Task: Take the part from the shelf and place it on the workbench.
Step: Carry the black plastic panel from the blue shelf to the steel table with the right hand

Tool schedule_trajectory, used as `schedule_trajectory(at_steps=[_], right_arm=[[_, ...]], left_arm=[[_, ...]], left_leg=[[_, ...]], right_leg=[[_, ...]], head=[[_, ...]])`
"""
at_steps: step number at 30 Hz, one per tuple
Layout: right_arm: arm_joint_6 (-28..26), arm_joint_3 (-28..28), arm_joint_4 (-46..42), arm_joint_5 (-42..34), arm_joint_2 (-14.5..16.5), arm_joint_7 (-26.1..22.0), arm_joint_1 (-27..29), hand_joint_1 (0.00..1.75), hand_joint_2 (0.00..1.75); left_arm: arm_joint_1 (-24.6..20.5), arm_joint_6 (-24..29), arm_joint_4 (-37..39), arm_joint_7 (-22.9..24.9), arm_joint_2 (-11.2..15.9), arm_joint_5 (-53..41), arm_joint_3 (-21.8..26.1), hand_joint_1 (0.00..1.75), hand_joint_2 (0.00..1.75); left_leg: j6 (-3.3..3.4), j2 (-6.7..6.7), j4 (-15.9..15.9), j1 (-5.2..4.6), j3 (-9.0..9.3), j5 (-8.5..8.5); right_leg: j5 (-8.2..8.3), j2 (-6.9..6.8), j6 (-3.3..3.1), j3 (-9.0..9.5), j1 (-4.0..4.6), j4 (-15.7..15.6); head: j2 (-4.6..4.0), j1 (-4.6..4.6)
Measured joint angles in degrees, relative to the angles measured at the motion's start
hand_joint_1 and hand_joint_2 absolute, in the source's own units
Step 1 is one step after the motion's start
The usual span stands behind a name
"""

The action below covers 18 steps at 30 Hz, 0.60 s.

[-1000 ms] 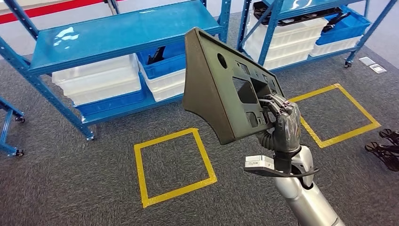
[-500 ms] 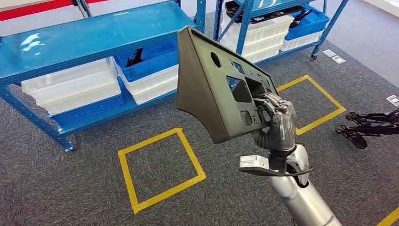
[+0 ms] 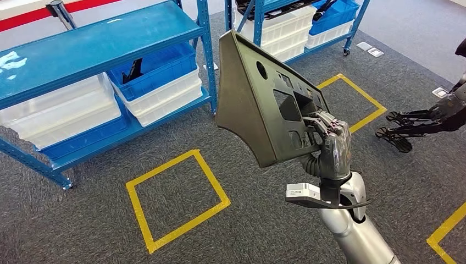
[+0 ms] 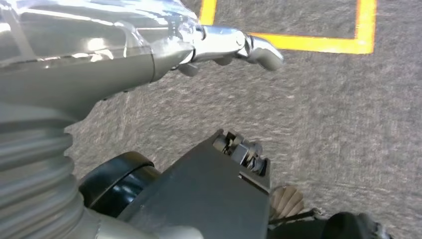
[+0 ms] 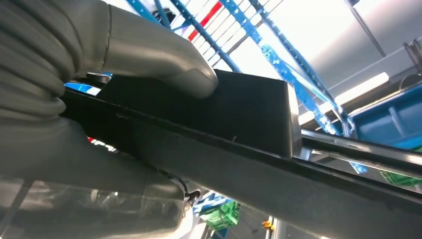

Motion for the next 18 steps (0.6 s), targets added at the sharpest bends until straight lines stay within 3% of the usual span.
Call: schedule_trajectory(at_steps=[2, 3, 4, 5, 7, 9, 12, 14, 15, 18], right_arm=[[-0.01, 0.03, 0.01, 0.0, 0.02, -0.01, 0.02, 1.75, 1.75], [-0.01, 0.04, 0.02, 0.0, 0.03, 0.0, 0.06, 1.75, 1.75], [-0.01, 0.05, 0.02, 0.0, 0.04, 0.01, 0.1, 1.75, 1.75], [-0.01, 0.05, 0.02, 0.0, 0.04, 0.01, 0.14, 1.75, 1.75], [-0.01, 0.04, 0.02, 0.0, 0.05, 0.02, 0.14, 1.75, 1.75], [-0.02, 0.03, 0.02, 0.0, 0.05, 0.05, 0.11, 1.75, 1.75], [-0.03, 0.02, 0.02, 0.0, 0.06, 0.08, 0.13, 1.75, 1.75], [-0.05, -0.02, 0.01, 0.0, 0.06, 0.07, 0.1, 1.75, 1.75], [-0.07, -0.04, 0.01, 0.0, 0.06, 0.07, 0.05, 1.75, 1.75], [-0.09, -0.04, 0.02, 0.0, 0.08, 0.08, 0.16, 1.75, 1.75]], left_arm=[[0.14, -0.03, 0.0, -0.01, 0.01, 0.0, 0.0, 0.0, 1.75], [0.22, -0.04, 0.0, -0.01, 0.01, 0.01, 0.0, 0.0, 1.75], [0.27, -0.05, 0.0, -0.01, 0.01, 0.02, 0.0, 0.0, 1.75], [0.28, -0.05, 0.0, -0.01, 0.01, 0.03, 0.0, 0.0, 1.75], [0.27, -0.05, 0.0, 0.0, 0.01, 0.05, 0.0, 0.0, 1.75], [0.26, -0.05, 0.0, -0.01, 0.0, 0.07, 0.0, 0.0, 1.75], [0.28, -0.05, 0.0, -0.01, -0.02, 0.1, 0.0, 0.0, 1.75], [0.2, -0.05, 0.0, -0.01, -0.05, 0.11, 0.0, 0.0, 1.75], [0.19, -0.05, 0.0, -0.01, -0.07, 0.11, 0.0, 0.0, 1.75], [0.43, -0.05, 0.01, 0.03, -0.05, 0.06, 0.0, 0.0, 1.75]], left_leg=[[0.04, -1.36, 8.0, -0.08, -3.59, -3.62], [0.08, -1.6, 10.99, -0.14, -4.99, -4.48], [0.17, -1.69, 12.0, -0.19, -5.47, -4.28], [0.3, -1.77, 10.57, -0.23, -4.8, -3.0], [0.7, -2.76, 2.96, -0.28, -1.22, 0.86], [0.96, -4.21, -3.1, -0.29, 1.44, 2.85], [1.45, -4.25, -4.37, -0.58, 1.68, 3.1], [2.08, -3.56, -4.73, -0.48, 1.69, 3.49], [2.31, -3.13, -4.91, -0.32, 1.68, 3.65], [2.46, -1.67, -4.94, -0.23, 1.52, 3.72]], right_leg=[[0.07, 0.61, -0.43, -0.11, 0.15, 0.03], [0.1, 1.0, -0.52, -0.16, 0.26, 0.04], [0.13, 1.43, -0.56, -0.17, 0.36, 0.07], [0.14, 1.88, -0.57, -0.14, 0.41, 0.09], [0.15, 2.71, -0.53, -0.02, 0.41, 0.17], [0.22, 3.38, -0.24, -0.24, 0.55, 0.38], [0.63, 4.21, 0.77, -0.76, 0.44, 0.19], [-0.16, 3.48, 1.37, -1.45, 0.47, 1.22], [-1.4, 2.81, 1.53, -2.38, 0.54, 3.14], [-6.09, 1.48, 1.7, -7.11, 0.35, 13.35]], head=[[0.0, -0.8], [0.0, -1.07], [0.0, -1.24], [0.0, -1.38], [0.0, -1.6], [0.0, -1.76], [0.0, -1.69], [0.0, -1.42], [0.0, -1.03], [0.0, 0.43]])
